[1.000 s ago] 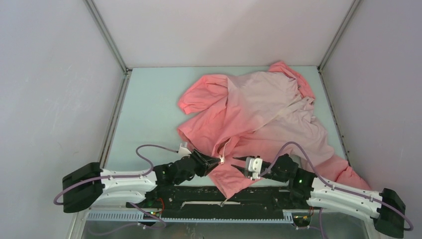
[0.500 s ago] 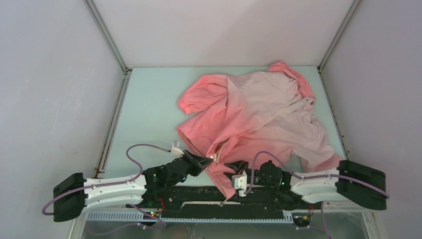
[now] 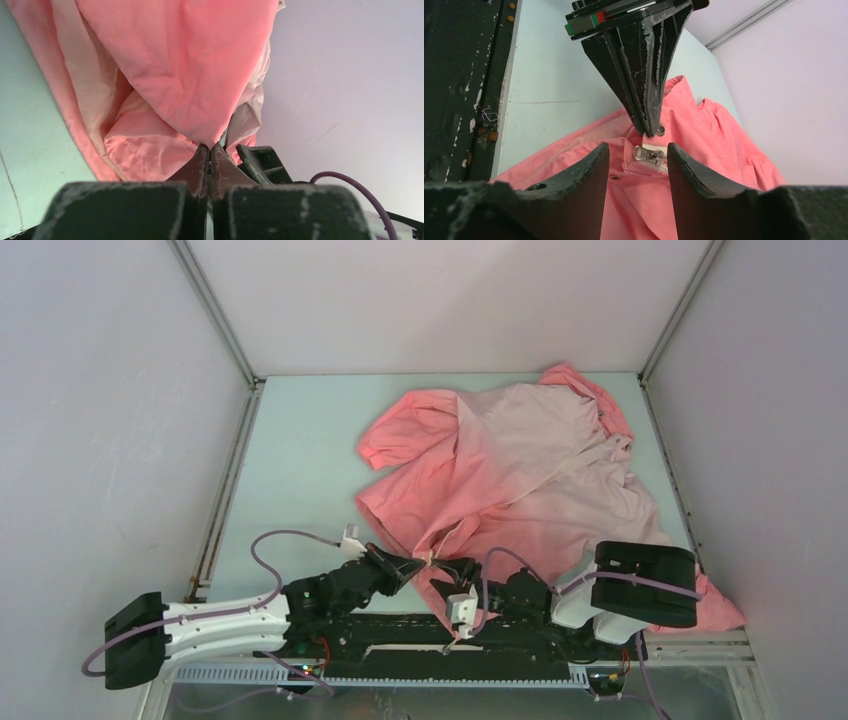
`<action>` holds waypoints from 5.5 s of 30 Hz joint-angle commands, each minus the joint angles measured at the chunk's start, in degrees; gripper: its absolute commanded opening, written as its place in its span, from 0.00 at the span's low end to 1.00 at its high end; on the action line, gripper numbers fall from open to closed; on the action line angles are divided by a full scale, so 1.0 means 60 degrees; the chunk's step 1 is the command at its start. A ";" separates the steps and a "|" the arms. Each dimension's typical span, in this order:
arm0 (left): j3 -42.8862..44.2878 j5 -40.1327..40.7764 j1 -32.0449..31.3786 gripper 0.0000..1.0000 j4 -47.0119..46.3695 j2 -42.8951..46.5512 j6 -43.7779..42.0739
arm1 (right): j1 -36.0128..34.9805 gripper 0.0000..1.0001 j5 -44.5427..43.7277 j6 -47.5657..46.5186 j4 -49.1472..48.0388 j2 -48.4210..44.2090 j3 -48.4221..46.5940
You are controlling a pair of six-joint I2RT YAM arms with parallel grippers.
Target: Zip up the jacket
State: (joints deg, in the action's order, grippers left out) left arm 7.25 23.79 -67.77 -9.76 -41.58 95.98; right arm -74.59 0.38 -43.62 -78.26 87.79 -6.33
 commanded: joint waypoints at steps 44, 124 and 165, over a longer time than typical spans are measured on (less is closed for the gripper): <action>-0.0285 -0.0167 0.0074 0.00 -0.0391 0.0052 -0.0318 | -0.0255 0.31 -0.1762 -0.0174 -0.1459 0.0242 -0.0249; -0.0459 0.0582 0.0118 0.39 0.0889 0.2198 -0.0100 | -0.0979 0.00 -0.3212 0.2278 0.0696 -0.0294 -0.1309; 0.0113 0.0947 0.0118 0.35 -0.0682 -0.0288 0.0894 | -0.1223 0.00 -0.3762 0.2200 0.0513 -0.0200 -0.1428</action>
State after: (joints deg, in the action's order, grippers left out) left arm 5.58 26.85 -67.16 -12.51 -42.24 101.97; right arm -81.21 -21.43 -30.33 -72.49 87.31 -12.97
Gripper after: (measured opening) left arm 0.362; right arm 0.008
